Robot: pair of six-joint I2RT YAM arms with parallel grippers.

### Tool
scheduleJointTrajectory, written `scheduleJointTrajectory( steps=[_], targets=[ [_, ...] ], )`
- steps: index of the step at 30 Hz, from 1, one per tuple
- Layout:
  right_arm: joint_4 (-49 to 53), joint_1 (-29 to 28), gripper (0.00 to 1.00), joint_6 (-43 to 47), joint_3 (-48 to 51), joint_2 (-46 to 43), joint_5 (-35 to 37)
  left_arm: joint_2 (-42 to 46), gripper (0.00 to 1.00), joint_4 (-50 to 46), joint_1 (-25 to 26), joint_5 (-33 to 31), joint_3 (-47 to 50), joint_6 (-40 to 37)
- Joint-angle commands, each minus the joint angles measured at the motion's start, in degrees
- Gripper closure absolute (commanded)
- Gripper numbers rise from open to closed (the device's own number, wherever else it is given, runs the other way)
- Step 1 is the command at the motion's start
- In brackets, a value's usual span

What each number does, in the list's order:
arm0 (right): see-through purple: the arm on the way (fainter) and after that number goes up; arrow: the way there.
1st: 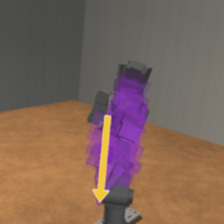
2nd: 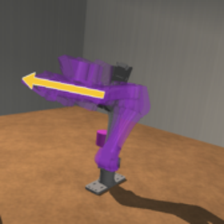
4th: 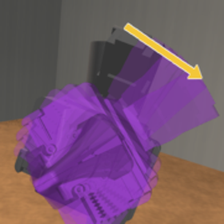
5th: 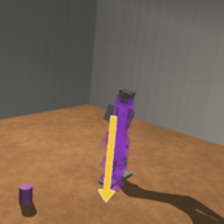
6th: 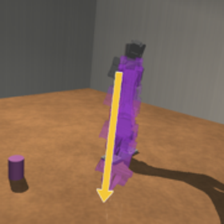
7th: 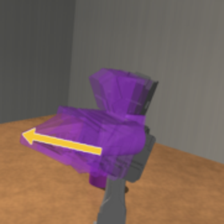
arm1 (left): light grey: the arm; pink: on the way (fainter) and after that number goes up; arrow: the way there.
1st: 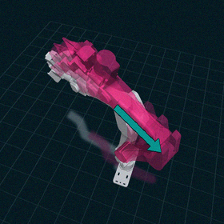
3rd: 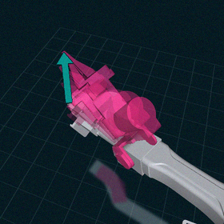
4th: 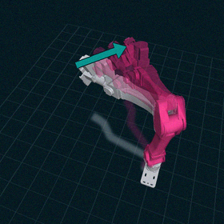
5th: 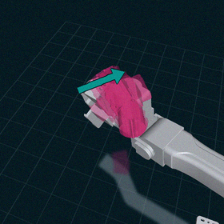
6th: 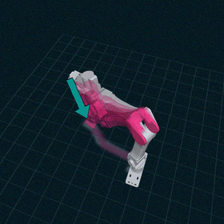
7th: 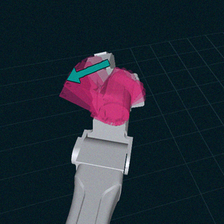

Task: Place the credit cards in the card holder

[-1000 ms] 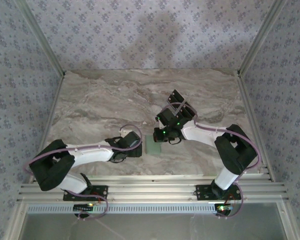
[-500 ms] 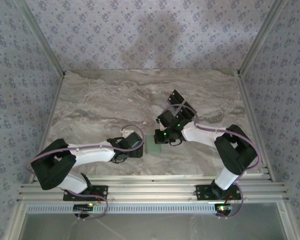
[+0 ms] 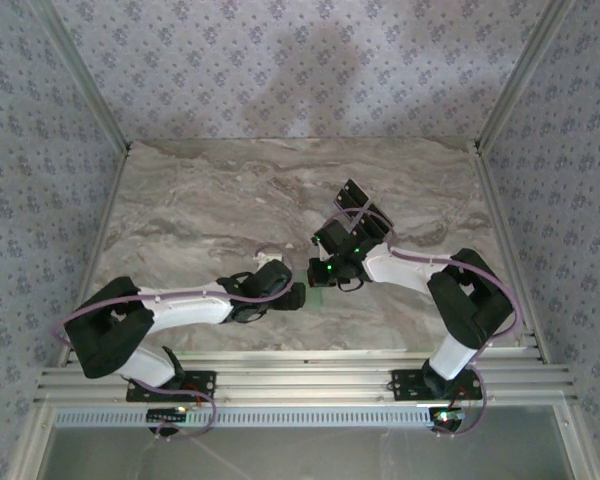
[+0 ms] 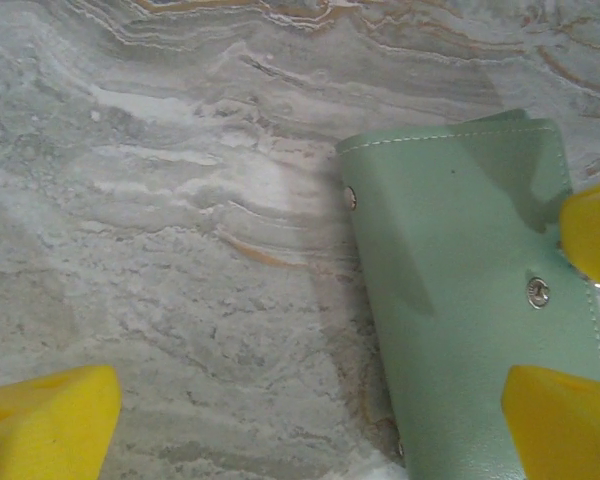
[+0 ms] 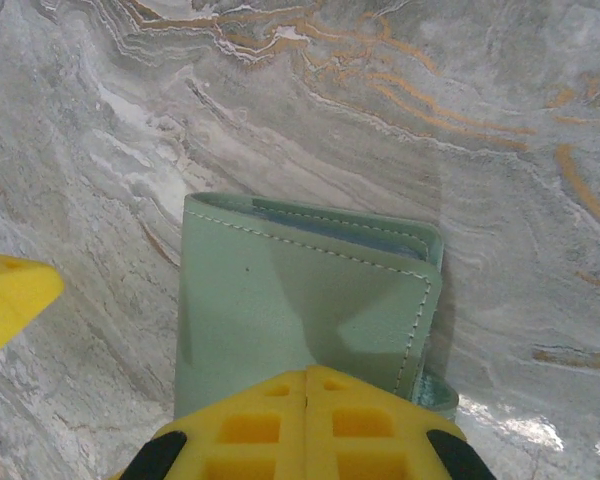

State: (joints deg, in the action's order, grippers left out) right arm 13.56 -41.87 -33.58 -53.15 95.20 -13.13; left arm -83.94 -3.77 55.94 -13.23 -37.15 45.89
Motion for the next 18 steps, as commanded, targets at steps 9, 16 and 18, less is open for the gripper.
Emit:
scheduleJointTrajectory(
  steps=[9, 16, 18],
  targets=[
    [0.62, -0.02, 1.0, -0.3, -1.88, 1.35, 0.66, 2.65, 0.03, -6.37, 1.33, -5.67, -2.01, -2.78],
    [0.63, -0.05, 1.0, -0.52, -1.95, 0.61, 1.08, 3.43, 0.03, -8.41, 1.51, -7.01, -2.1, -6.08],
    [0.63, -0.03, 1.0, -0.52, -1.96, 0.55, 0.92, 3.6, 0.03, -7.34, 1.51, -6.42, -1.64, -5.95]
  ],
)
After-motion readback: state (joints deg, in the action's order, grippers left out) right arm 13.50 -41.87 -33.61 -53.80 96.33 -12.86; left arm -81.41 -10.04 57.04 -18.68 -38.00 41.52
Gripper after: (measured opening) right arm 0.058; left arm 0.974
